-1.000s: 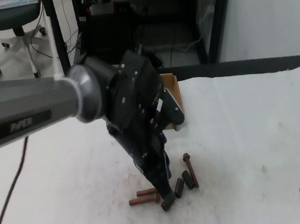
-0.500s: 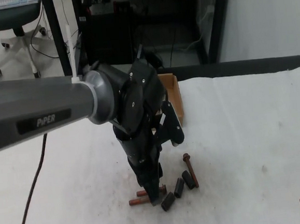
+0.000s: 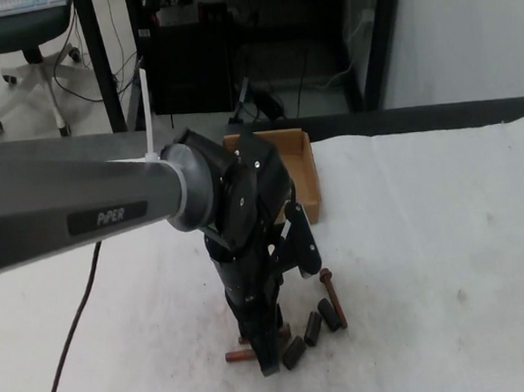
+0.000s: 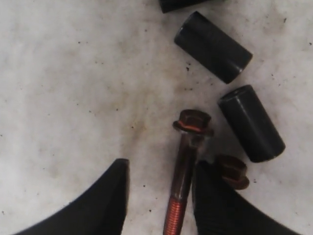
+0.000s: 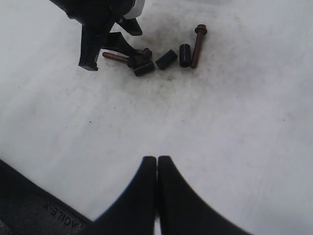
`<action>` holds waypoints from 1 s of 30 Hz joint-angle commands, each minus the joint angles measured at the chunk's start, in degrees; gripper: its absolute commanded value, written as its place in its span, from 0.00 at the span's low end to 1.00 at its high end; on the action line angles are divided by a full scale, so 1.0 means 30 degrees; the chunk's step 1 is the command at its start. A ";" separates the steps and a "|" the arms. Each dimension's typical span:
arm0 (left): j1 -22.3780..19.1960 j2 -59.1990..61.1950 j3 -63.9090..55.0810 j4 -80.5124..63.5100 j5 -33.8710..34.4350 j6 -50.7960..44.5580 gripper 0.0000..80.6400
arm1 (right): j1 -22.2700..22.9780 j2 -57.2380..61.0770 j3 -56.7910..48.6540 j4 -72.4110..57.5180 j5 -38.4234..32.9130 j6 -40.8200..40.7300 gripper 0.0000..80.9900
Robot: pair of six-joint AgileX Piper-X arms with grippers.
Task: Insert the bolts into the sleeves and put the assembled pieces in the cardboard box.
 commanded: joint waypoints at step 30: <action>-0.0015 0.0732 -0.0097 -0.2220 -0.0135 0.0014 0.49 | 0.0014 -0.0157 -0.0005 -0.0072 -0.0292 0.0047 0.01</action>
